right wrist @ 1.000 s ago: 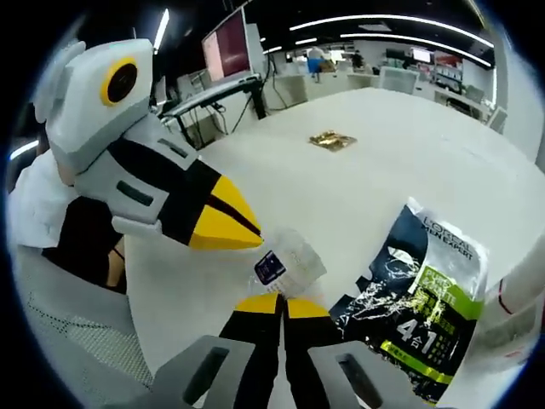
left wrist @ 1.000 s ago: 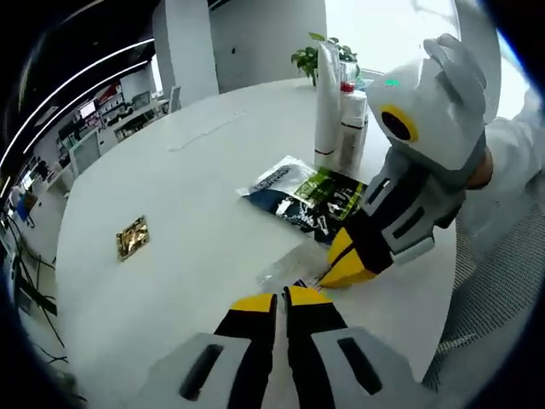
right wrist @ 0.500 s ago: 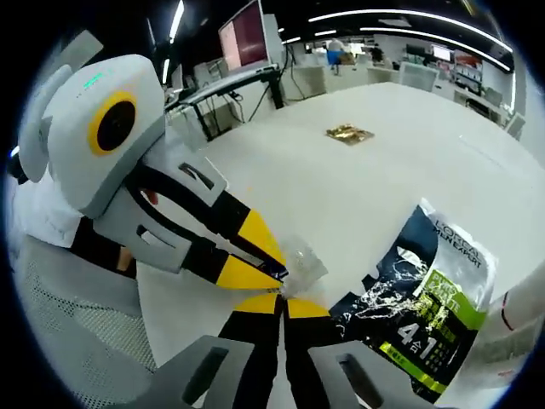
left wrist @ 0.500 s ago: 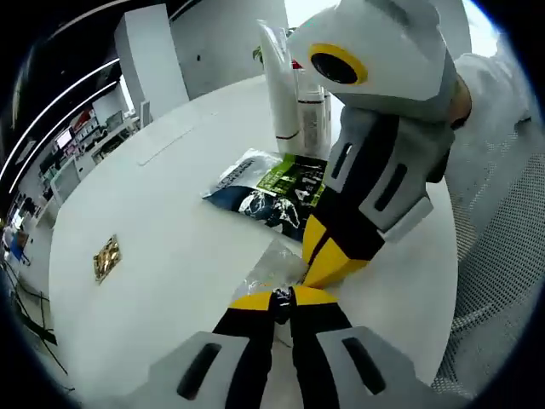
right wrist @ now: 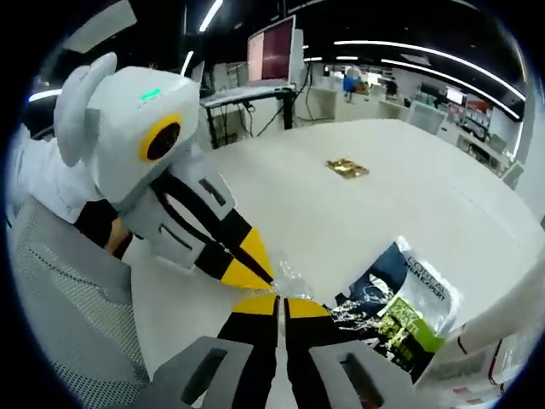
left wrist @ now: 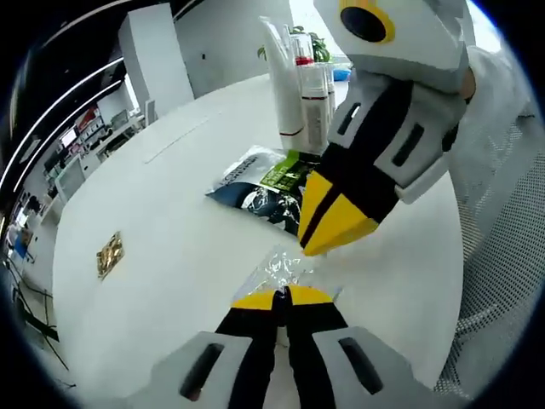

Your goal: Arrange the skincare products in the storage area until every visible bottle or jar stands upright without overlapping.

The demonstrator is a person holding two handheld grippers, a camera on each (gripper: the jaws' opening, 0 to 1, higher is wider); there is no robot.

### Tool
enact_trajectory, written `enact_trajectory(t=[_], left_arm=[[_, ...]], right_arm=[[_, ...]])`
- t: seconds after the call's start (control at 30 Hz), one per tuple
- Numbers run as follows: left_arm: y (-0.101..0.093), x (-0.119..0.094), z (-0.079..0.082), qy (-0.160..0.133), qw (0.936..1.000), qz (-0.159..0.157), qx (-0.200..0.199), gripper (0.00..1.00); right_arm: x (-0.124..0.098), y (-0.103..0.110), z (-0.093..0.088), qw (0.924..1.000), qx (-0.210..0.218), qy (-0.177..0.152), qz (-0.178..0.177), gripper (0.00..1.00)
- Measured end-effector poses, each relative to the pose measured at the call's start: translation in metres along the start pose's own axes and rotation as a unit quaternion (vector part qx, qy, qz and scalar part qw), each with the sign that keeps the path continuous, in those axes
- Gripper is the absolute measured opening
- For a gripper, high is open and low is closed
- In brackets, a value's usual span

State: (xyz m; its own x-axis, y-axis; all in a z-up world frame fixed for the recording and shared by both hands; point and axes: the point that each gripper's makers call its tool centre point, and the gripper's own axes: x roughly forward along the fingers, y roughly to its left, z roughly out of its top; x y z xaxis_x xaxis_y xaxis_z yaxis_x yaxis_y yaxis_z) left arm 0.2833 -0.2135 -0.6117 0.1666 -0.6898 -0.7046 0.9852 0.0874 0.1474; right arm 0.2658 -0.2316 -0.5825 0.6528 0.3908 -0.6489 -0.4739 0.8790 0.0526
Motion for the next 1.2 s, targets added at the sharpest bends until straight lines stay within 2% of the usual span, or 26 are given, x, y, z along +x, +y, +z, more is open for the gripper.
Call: enact_trajectory(t=[0.17, 0.37, 0.53, 0.7, 0.77, 0.83, 0.93, 0.97, 1.03, 1.1, 1.2], left_arm=[[0.002, 0.001, 0.000, 0.003, 0.9999, 0.010, -0.003, 0.03], [0.003, 0.004, 0.002, 0.004, 0.9997, 0.022, -0.007, 0.03], [0.005, 0.006, 0.004, 0.001, 0.9996, 0.029, 0.005, 0.03], [0.006, 0.006, 0.004, -0.004, 0.9996, 0.026, -0.007, 0.06], [-0.002, 0.006, 0.010, -0.016, 0.9998, 0.010, 0.001, 0.12], [-0.006, 0.004, 0.009, -0.014, 0.9999, -0.003, -0.002, 0.21], [-0.006, -0.002, 0.006, -0.007, 0.9995, -0.001, 0.030, 0.23], [-0.009, -0.004, 0.006, -0.007, 0.9985, -0.012, 0.053, 0.23], [-0.008, -0.009, 0.011, -0.022, 0.9956, -0.012, 0.090, 0.27], [-0.012, -0.013, 0.013, -0.030, 0.9914, -0.029, 0.124, 0.30], [-0.017, -0.016, 0.010, -0.021, 0.9897, -0.057, 0.130, 0.27]], right_arm=[[-0.025, -0.001, 0.004, 0.9998, 0.004, -0.016, -0.005, 0.00], [-0.050, 0.005, -0.006, 0.9997, 0.012, -0.020, -0.005, 0.00], [-0.062, 0.012, -0.009, 0.9994, 0.020, -0.028, -0.006, 0.00], [-0.064, 0.011, -0.016, 0.9990, 0.033, -0.031, -0.009, 0.00], [-0.064, 0.009, -0.015, 0.9986, 0.037, -0.036, -0.011, 0.00], [-0.066, 0.008, -0.016, 0.9979, 0.048, -0.042, -0.012, 0.00], [-0.068, 0.005, -0.019, 0.9975, 0.054, -0.043, -0.016, 0.00], [-0.069, 0.005, -0.020, 0.9973, 0.058, -0.043, -0.014, 0.00], [-0.068, 0.005, -0.022, 0.9968, 0.065, -0.045, -0.011, 0.00], [-0.068, 0.006, -0.022, 0.9968, 0.066, -0.044, -0.010, 0.00], [-0.067, 0.009, -0.019, 0.9966, 0.066, -0.049, -0.005, 0.00]])
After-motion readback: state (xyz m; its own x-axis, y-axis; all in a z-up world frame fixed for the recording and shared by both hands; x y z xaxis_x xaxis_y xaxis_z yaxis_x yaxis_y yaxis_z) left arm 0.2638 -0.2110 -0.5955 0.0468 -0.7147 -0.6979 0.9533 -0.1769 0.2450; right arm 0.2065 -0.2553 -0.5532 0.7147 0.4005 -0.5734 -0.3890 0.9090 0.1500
